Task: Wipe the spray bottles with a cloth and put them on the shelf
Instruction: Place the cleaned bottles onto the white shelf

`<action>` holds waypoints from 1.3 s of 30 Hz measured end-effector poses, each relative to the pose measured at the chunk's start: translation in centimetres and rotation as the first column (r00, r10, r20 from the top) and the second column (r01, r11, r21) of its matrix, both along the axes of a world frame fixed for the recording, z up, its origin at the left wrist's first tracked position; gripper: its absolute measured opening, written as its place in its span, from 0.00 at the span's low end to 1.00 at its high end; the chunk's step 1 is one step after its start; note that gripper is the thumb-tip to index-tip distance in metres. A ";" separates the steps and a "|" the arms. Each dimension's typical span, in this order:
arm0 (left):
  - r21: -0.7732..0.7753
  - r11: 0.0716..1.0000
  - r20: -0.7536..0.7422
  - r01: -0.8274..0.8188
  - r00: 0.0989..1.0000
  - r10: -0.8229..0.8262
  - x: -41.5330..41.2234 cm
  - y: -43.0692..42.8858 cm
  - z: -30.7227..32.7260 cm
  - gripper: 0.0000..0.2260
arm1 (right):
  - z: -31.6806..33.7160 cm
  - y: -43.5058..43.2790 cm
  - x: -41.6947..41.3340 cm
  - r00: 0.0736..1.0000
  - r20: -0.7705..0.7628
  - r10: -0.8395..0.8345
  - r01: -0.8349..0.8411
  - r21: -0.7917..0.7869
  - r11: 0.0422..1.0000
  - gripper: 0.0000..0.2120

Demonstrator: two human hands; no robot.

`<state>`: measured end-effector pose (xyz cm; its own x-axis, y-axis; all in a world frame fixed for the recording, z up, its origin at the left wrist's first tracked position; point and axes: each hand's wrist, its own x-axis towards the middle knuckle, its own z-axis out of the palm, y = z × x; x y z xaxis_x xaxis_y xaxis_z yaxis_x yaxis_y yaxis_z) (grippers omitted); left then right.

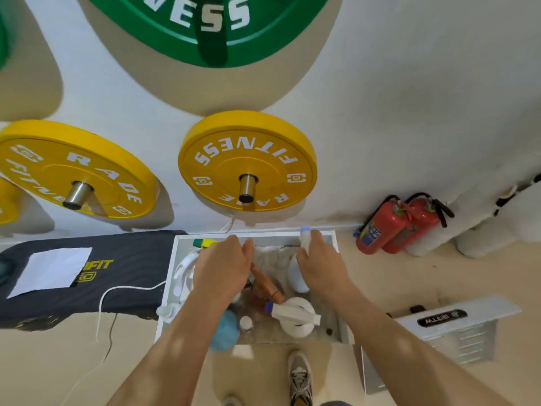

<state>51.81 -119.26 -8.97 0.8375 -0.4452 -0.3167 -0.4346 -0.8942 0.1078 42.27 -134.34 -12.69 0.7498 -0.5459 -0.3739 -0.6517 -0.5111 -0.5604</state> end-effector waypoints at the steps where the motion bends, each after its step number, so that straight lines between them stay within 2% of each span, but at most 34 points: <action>1: 0.006 1.000 0.004 -0.029 1.000 0.029 0.1 0.0 -0.3 0.18 | 0.1 -0.6 -0.1 1.000 0.027 0.005 -0.004 -0.031 1.000 0.15; 4: -0.039 0.992 0.027 -0.122 0.992 0.123 0.2 -0.1 -0.8 0.18 | 0.5 -3.3 -0.2 0.997 0.078 0.014 -0.006 -0.095 0.995 0.16; 7: -0.110 0.974 -0.006 -0.201 0.980 0.201 0.0 -0.4 -0.4 0.15 | 0.0 -5.4 -0.6 0.998 0.049 -0.042 0.045 -0.064 0.997 0.18; 13: -0.103 0.970 -0.028 -0.220 0.976 0.218 0.4 -1.1 -0.1 0.11 | -1.5 -4.0 -1.3 0.991 0.134 -0.026 0.035 -0.067 0.997 0.17; 19: -0.208 0.962 -0.007 -0.177 0.984 0.179 0.9 -2.0 0.8 0.14 | -1.7 -3.6 -0.6 0.980 0.191 -0.049 0.049 0.005 0.999 0.13; 22: -0.275 0.949 0.005 -0.155 0.987 0.163 1.2 -3.7 1.5 0.14 | -2.0 -4.0 -0.2 0.983 0.175 -0.061 0.044 0.101 0.994 0.16; 27: -0.253 0.968 0.043 0.001 0.999 0.010 -0.2 -7.2 1.5 0.12 | -1.8 -4.5 0.1 0.967 0.231 -0.108 0.044 0.266 0.963 0.20; 31: -0.299 0.954 0.005 0.008 1.000 -0.007 -1.9 -8.9 0.0 0.15 | -2.5 -4.9 0.9 0.942 0.267 -0.201 0.109 0.323 0.940 0.12; 34: -0.353 0.935 -0.021 -0.020 1.000 0.014 -2.1 -9.0 -0.5 0.23 | -3.5 -4.7 1.0 0.922 0.304 -0.239 0.169 0.239 0.956 0.10; 37: -0.364 0.928 -0.059 -0.075 0.997 0.058 -2.3 -8.9 -0.4 0.36 | -4.3 -3.1 -0.2 0.927 0.330 -0.177 0.175 0.038 0.984 0.11; 39: -0.358 0.923 -0.087 -0.141 0.989 0.118 -2.0 -8.9 -0.5 0.39 | -4.4 -2.1 -0.6 0.929 0.344 -0.136 0.162 -0.046 0.986 0.12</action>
<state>49.80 -128.19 -9.47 0.8793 -0.4284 -0.2081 -0.2993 -0.8369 0.4582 41.70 -136.48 -17.12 0.7328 -0.6771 -0.0676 -0.5013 -0.4701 -0.7264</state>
